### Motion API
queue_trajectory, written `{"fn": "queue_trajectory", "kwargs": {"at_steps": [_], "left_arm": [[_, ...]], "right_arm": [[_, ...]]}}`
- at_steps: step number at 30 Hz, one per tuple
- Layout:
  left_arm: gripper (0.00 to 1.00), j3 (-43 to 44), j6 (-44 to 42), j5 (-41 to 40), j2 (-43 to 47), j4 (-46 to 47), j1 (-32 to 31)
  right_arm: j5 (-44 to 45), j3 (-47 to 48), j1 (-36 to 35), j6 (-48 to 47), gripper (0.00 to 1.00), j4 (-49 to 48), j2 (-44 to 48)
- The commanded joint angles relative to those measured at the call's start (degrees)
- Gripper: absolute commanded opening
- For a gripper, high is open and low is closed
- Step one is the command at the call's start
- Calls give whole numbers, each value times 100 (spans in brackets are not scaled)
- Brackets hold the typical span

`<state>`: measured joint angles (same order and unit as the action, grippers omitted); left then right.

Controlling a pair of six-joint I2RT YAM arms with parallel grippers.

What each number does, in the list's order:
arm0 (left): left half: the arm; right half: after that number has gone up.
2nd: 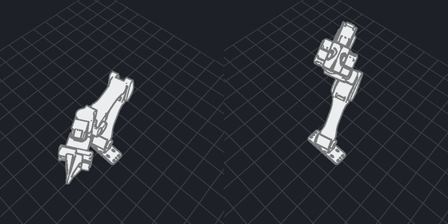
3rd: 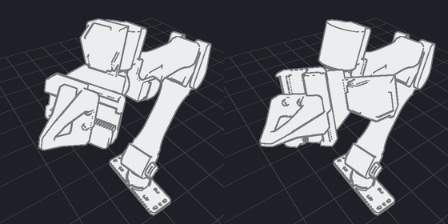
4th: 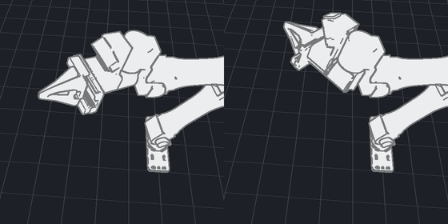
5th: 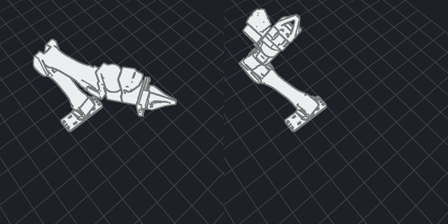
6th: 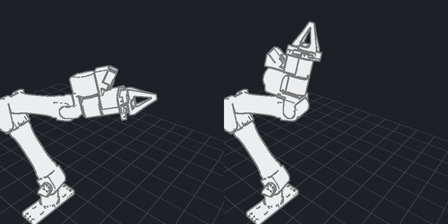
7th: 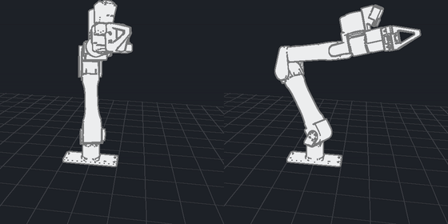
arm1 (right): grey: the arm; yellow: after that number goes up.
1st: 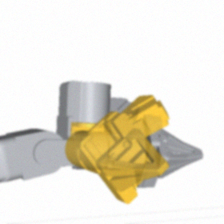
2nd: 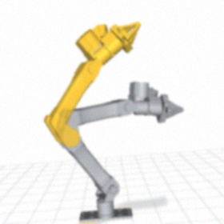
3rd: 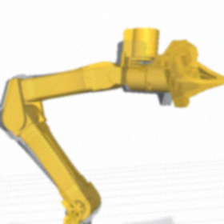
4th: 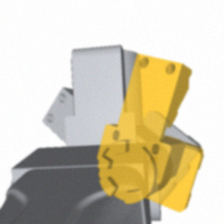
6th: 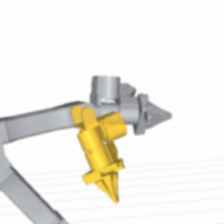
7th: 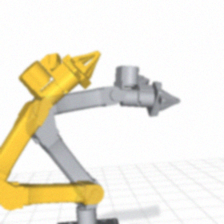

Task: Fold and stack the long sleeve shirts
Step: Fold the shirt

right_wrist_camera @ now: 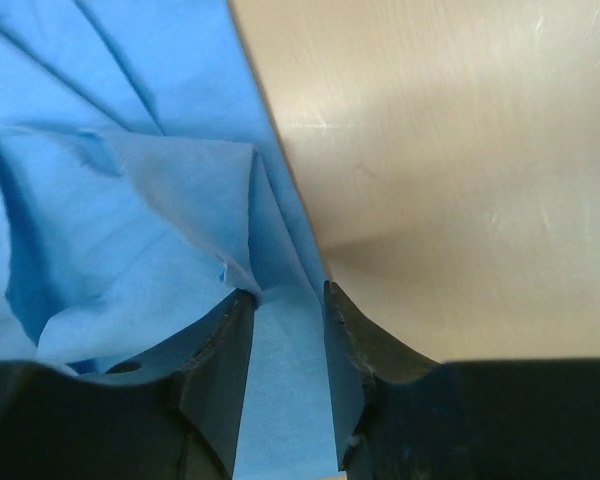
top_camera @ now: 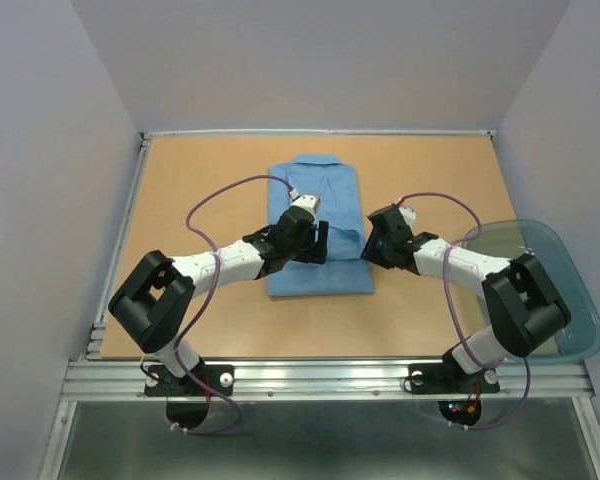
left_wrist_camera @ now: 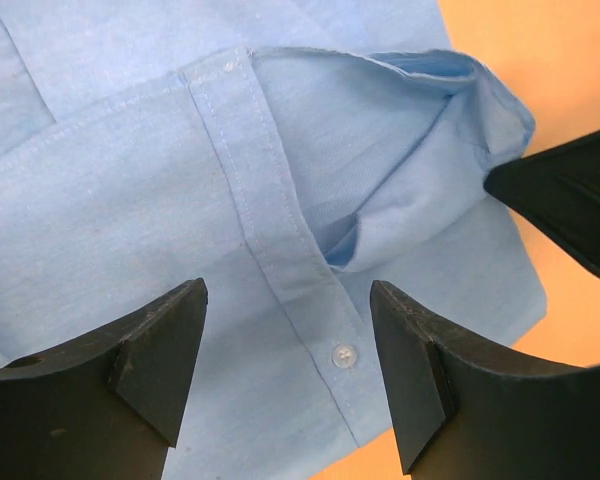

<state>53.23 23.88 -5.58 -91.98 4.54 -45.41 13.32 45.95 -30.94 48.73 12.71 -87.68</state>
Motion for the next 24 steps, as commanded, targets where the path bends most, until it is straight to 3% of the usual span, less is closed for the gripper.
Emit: {"fn": "queue_trajectory", "kwargs": {"at_steps": [1,7,12,17,24], "left_arm": [[78,46,-331,-4,541,144,-47],[78,766,-533,162,586,21,-47],[75,1443,-341,400,-238,-374,-47],[63,1971,-217,532,-986,-445,-47],[64,2323,-156,532,-1533,-1034,-47]], "right_arm": [[302,-69,44,-487,41,-190,532],[180,-130,44,-610,41,-199,647],[223,-174,35,-742,41,-207,839],[320,-279,44,-856,41,-216,1139],[312,-490,44,-786,41,-278,1394]]}}
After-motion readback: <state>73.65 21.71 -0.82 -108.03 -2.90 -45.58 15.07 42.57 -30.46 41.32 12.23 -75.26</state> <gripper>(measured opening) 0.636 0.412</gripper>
